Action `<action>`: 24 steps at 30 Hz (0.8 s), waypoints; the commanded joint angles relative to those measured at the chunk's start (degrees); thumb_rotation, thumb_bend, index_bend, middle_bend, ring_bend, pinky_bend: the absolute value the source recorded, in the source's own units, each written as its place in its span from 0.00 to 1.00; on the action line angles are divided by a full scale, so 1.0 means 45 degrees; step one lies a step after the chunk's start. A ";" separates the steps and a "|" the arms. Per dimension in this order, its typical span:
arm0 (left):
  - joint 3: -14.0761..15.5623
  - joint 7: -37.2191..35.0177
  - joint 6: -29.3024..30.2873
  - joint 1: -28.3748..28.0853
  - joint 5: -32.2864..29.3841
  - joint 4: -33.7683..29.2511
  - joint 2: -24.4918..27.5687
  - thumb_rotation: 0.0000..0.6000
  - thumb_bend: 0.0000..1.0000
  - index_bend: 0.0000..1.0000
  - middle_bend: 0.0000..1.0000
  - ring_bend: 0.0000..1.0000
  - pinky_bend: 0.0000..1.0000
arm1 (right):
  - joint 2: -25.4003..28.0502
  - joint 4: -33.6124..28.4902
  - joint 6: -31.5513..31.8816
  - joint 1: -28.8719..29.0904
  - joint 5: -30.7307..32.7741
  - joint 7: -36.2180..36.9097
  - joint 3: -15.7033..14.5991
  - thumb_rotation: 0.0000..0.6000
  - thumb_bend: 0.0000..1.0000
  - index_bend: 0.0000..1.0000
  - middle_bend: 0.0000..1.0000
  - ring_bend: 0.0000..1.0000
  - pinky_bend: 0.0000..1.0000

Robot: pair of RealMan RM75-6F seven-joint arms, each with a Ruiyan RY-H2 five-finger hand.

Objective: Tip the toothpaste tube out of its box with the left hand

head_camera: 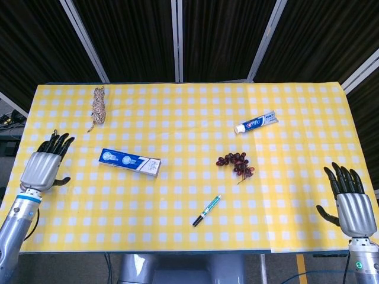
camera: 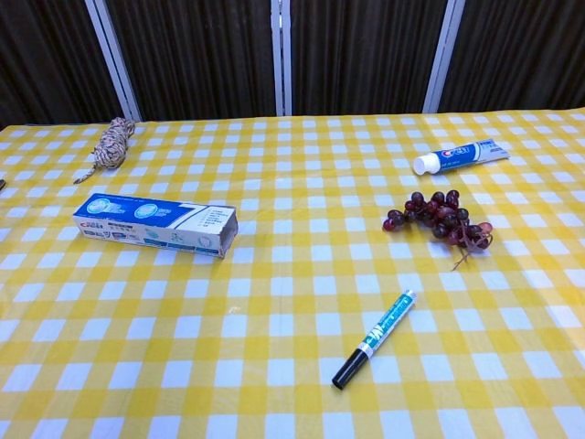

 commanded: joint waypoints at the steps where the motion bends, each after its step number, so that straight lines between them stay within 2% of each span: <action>1: -0.0398 0.0698 -0.1702 -0.1364 -0.0935 0.0890 -0.0652 1.00 0.08 0.07 0.00 0.06 0.16 | 0.0069 0.0033 -0.0116 0.0036 0.0130 0.0236 0.0057 1.00 0.09 0.05 0.00 0.00 0.00; 11: -0.0376 0.2049 -0.4350 -0.3527 -0.2945 0.2770 -0.2241 1.00 0.09 0.08 0.00 0.08 0.19 | 0.0197 0.0221 -0.0442 0.0109 0.0519 0.0942 0.0190 1.00 0.09 0.05 0.00 0.00 0.00; 24: 0.0013 0.2530 -0.5096 -0.4709 -0.4192 0.4290 -0.3843 1.00 0.11 0.16 0.07 0.12 0.22 | 0.0283 0.0343 -0.0535 0.0132 0.0656 0.1404 0.0258 1.00 0.09 0.05 0.00 0.00 0.00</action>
